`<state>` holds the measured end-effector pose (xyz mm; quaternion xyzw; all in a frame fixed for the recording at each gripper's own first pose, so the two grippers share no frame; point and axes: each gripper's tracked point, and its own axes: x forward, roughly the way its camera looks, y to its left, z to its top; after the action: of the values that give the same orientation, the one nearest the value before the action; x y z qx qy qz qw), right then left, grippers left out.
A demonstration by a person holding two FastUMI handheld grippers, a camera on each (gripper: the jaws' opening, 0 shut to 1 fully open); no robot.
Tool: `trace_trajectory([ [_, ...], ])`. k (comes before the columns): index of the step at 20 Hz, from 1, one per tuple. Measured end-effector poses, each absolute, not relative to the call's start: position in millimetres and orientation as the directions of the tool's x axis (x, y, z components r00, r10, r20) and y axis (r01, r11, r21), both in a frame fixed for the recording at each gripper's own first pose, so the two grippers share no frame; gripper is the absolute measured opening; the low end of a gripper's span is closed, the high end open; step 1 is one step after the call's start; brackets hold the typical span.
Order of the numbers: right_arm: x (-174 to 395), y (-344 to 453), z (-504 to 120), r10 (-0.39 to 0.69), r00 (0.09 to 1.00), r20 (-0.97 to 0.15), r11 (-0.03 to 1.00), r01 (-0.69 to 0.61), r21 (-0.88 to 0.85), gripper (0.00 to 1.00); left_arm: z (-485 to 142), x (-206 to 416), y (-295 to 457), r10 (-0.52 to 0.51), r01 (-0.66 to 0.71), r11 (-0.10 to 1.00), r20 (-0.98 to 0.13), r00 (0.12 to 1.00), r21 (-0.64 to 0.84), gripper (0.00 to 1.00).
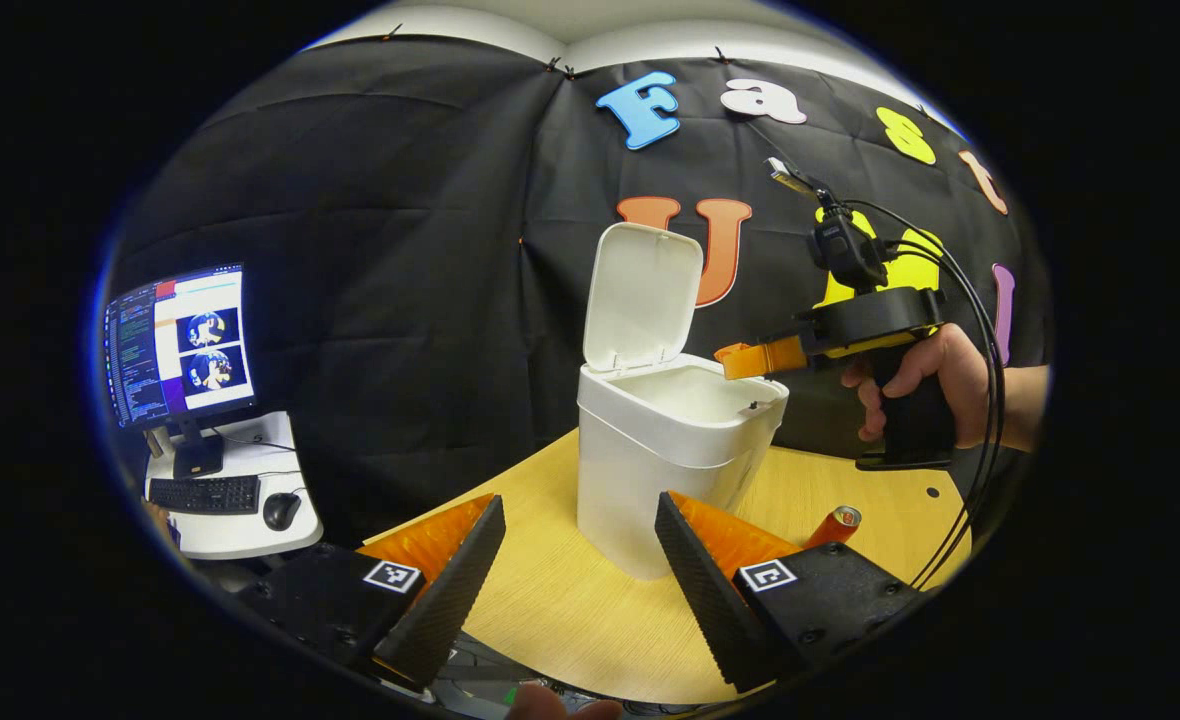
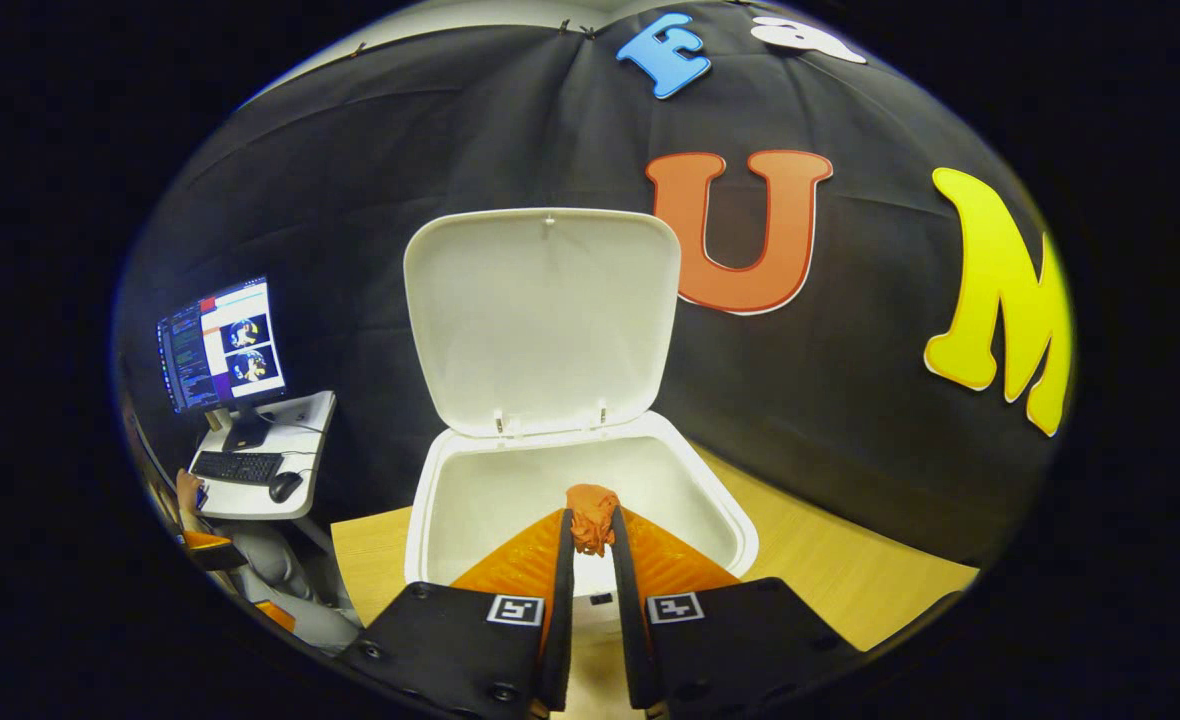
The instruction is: Press the lid of the desktop garbage bin to open it, pick up the crumpled paper on the desktop and throw it into the bin, then pick up the pop can on the desktop and drop it into the bin, and finally close the garbage bin lid.
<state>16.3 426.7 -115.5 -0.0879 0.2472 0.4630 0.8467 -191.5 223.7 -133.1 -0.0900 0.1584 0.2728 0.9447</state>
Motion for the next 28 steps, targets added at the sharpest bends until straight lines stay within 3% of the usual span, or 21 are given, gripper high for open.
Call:
trace_trajectory([
  [2,18.1,425.1,-115.2,0.742,0.448,-0.500,0.551,-0.832,0.073,0.31,-133.1,-191.2,223.8,0.481,-0.537,0.840,-0.348,0.805,-0.082,0.99],
  [3,17.0,426.5,-115.6,0.746,0.442,-0.498,0.545,-0.835,0.075,0.48,-133.1,-190.5,223.7,0.477,-0.533,0.842,-0.347,0.808,-0.081,0.99],
  [4,13.3,428.6,-114.8,0.748,0.440,-0.497,0.543,-0.836,0.077,0.58,-133.7,-190.7,223.2,0.472,-0.527,0.846,-0.347,0.811,-0.082,0.99],
  [8,15.7,420.7,-102.3,0.768,0.446,-0.460,0.546,-0.831,0.106,0.72,-133.9,-176.0,217.0,0.424,-0.475,0.876,-0.334,0.842,-0.087,0.99],
  [12,22.1,394.3,-82.3,0.783,0.474,-0.402,0.565,-0.813,0.142,0.71,-126.7,-152.4,192.9,0.347,-0.388,0.918,-0.308,0.886,-0.084,0.99],
  [14,27.8,371.1,-75.9,0.778,0.495,-0.386,0.586,-0.794,0.162,0.77,-124.7,-138.6,177.6,0.298,-0.336,0.938,-0.298,0.907,-0.084,1.00],
  [21,61.5,241.8,-67.3,0.649,0.665,-0.369,0.743,-0.658,0.121,0.78,-133.3,-99.2,113.4,0.096,-0.120,0.990,-0.288,0.953,-0.068,1.00],
  [28,49.8,106.8,-64.2,0.471,0.815,-0.338,0.872,-0.487,0.042,0.78,-148.0,-74.3,31.8,-0.114,0.104,0.993,-0.296,0.948,-0.050,0.99],
])
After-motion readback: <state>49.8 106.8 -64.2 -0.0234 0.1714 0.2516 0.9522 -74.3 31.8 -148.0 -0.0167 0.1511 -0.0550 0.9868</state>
